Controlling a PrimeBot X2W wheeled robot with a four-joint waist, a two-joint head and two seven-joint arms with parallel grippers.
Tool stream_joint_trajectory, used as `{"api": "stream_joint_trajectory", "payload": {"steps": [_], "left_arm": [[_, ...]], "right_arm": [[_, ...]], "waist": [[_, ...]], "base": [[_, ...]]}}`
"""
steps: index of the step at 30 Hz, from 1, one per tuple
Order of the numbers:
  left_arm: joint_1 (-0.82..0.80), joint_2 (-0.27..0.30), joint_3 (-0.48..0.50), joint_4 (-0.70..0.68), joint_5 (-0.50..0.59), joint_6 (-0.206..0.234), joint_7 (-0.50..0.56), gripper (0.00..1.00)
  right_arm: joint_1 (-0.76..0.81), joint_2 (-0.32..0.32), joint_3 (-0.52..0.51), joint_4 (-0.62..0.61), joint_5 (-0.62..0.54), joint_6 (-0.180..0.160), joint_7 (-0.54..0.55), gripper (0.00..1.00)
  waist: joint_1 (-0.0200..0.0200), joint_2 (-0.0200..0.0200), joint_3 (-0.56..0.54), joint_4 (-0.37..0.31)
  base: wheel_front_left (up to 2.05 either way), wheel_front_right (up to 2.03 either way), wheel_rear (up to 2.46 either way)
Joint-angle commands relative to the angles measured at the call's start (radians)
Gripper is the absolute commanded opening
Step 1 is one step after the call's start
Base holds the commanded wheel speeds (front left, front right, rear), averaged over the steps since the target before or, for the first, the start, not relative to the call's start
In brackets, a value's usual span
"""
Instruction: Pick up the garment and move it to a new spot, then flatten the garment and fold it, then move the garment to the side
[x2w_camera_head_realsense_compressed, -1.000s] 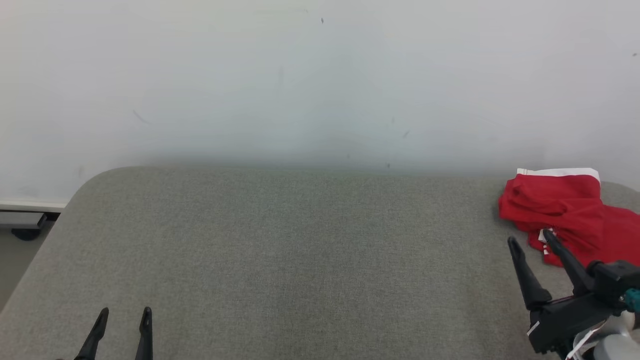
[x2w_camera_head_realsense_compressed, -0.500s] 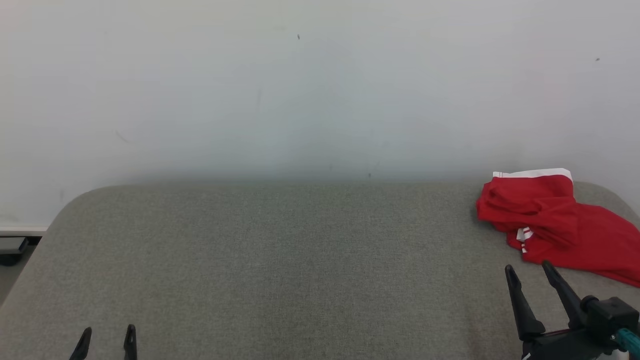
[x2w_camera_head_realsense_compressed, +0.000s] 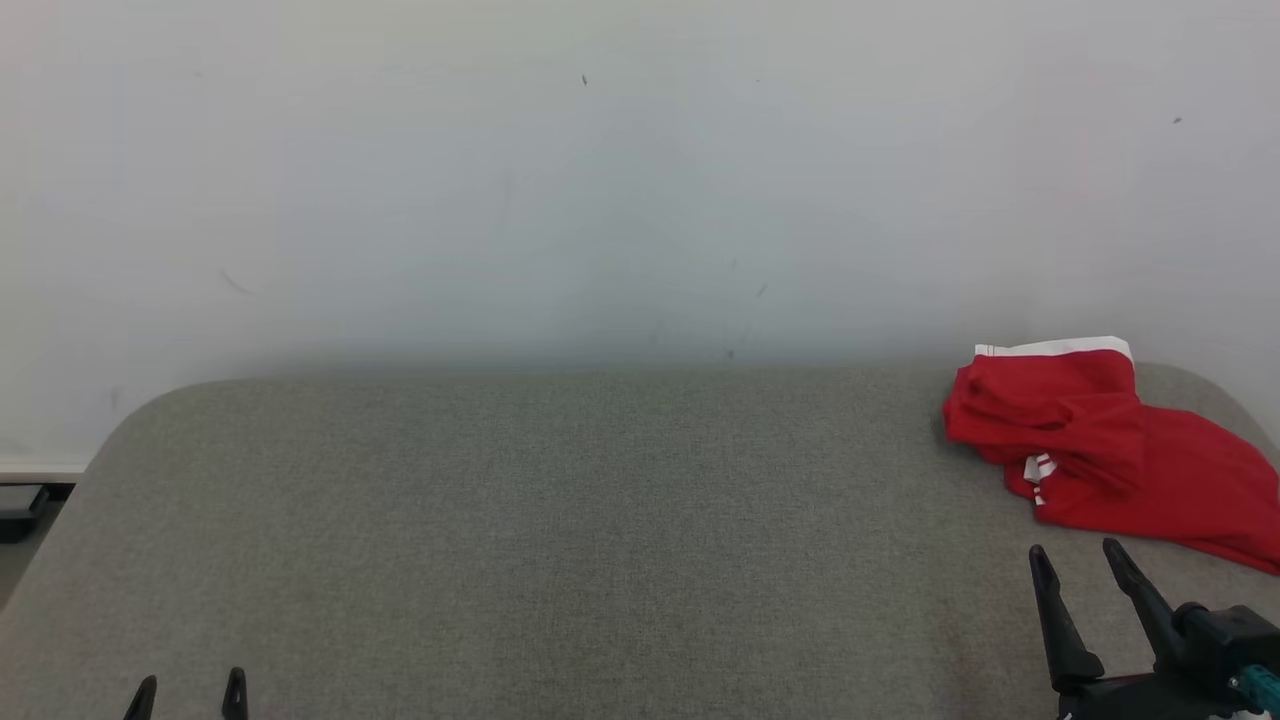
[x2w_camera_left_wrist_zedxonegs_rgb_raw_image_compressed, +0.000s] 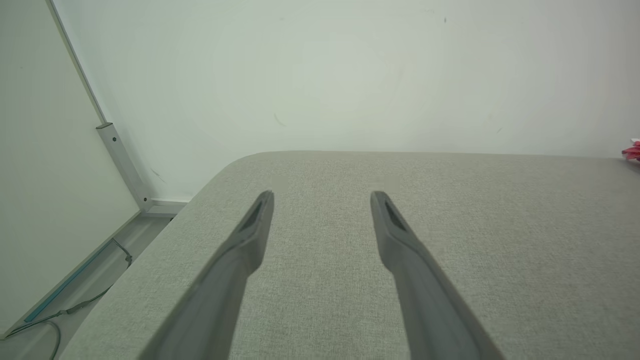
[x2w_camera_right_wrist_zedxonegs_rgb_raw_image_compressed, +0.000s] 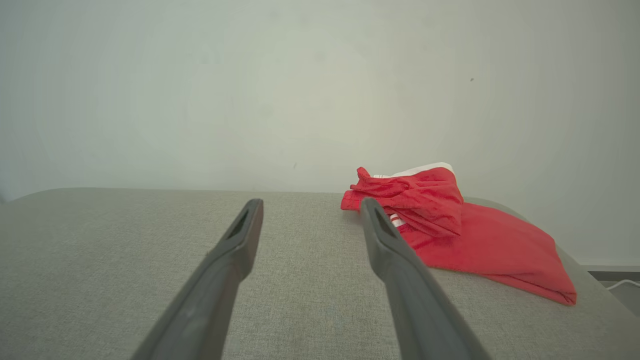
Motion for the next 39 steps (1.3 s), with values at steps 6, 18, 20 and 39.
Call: {"api": "stream_joint_trajectory", "payload": {"steps": [6, 18, 20, 39], "left_arm": [[0.016, 0.034, -0.012, -0.014, -0.005, -0.03, 0.021, 1.0], [-0.004, 0.034, -0.023, -0.017, -0.021, -0.053, 0.005, 1.0], [-0.003, 0.033, -0.022, -0.016, -0.023, -0.049, 0.002, 1.0], [0.0, 0.018, -0.01, -0.006, -0.026, -0.036, -0.025, 0.0]], "right_arm": [[0.008, 0.023, -0.048, 0.009, -0.027, -0.001, 0.017, 1.0], [-0.009, 0.055, -0.084, 0.042, -0.041, -0.001, 0.011, 1.0], [-0.011, 0.054, -0.083, 0.045, -0.04, -0.001, 0.01, 1.0], [-0.007, 0.051, -0.069, 0.044, -0.031, 0.0, 0.004, 0.0]], "waist": [[0.0, 0.0, 0.0, 0.005], [0.0, 0.0, -0.007, 0.006], [0.0, 0.0, -0.008, 0.005], [0.0, 0.0, -0.009, -0.004]], "base": [[0.0, 0.0, 0.0], [0.0, 0.0, 0.0], [0.0, 0.0, 0.0], [0.0, 0.0, 0.0]]}}
